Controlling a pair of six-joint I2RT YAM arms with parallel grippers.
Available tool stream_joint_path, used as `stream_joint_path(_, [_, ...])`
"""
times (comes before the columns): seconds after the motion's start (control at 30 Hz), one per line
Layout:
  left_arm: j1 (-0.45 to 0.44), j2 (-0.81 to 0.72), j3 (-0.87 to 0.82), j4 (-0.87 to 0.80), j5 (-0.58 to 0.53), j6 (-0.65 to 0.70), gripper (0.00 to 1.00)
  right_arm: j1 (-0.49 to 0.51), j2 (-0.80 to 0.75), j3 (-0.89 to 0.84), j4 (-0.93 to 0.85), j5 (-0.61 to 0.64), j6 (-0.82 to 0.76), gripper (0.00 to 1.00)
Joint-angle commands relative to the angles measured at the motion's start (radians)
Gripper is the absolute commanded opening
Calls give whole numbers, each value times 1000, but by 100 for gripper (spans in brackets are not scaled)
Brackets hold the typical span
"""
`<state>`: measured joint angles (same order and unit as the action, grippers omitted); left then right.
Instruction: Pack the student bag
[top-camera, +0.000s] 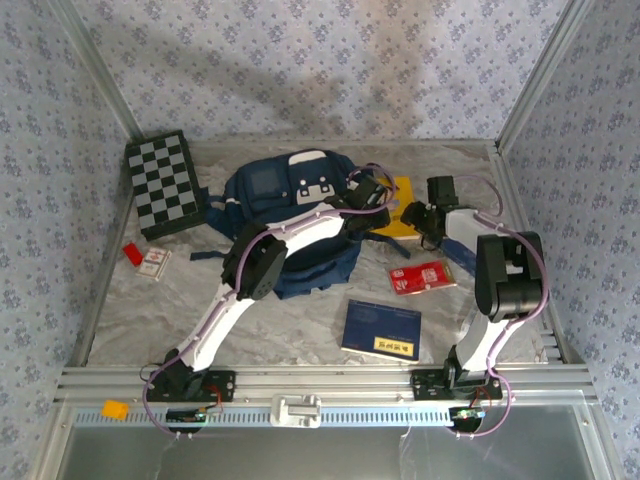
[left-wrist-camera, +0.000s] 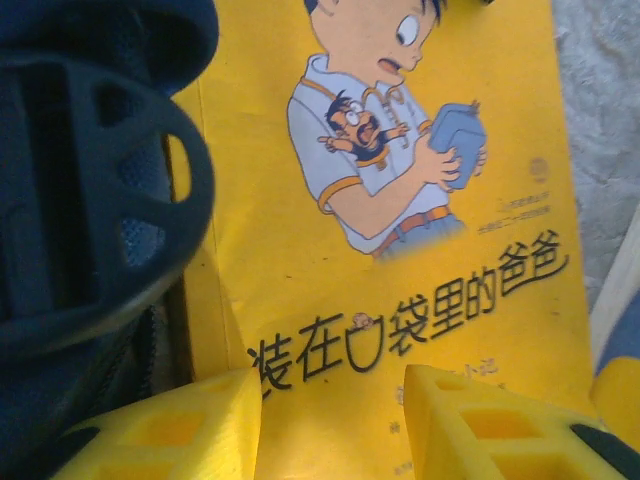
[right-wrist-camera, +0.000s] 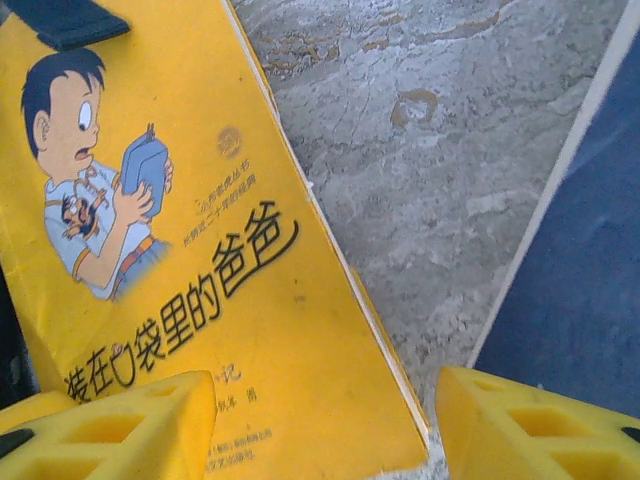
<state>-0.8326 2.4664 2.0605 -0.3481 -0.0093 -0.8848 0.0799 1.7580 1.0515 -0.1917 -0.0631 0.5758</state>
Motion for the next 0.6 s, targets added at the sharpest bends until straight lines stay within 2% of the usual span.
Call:
stream_joint_path(0.0, [23, 40, 64, -114, 11, 68, 41, -12, 56, 66, -30, 23, -21, 62])
stream_joint_path(0.1, [24, 46, 67, -164, -21, 84, 41, -7, 111, 130, -74, 19, -30, 63])
stream_joint_path(0.27, [27, 37, 50, -170, 19, 98, 39, 12, 100, 65, -30, -18, -9, 60])
stream_joint_path(0.37, [23, 19, 18, -168, 54, 130, 37, 31, 56, 26, -28, -57, 1, 55])
stream_joint_path(0.57, [25, -60, -104, -164, 17, 201, 36, 94, -77, -66, -90, -93, 11, 46])
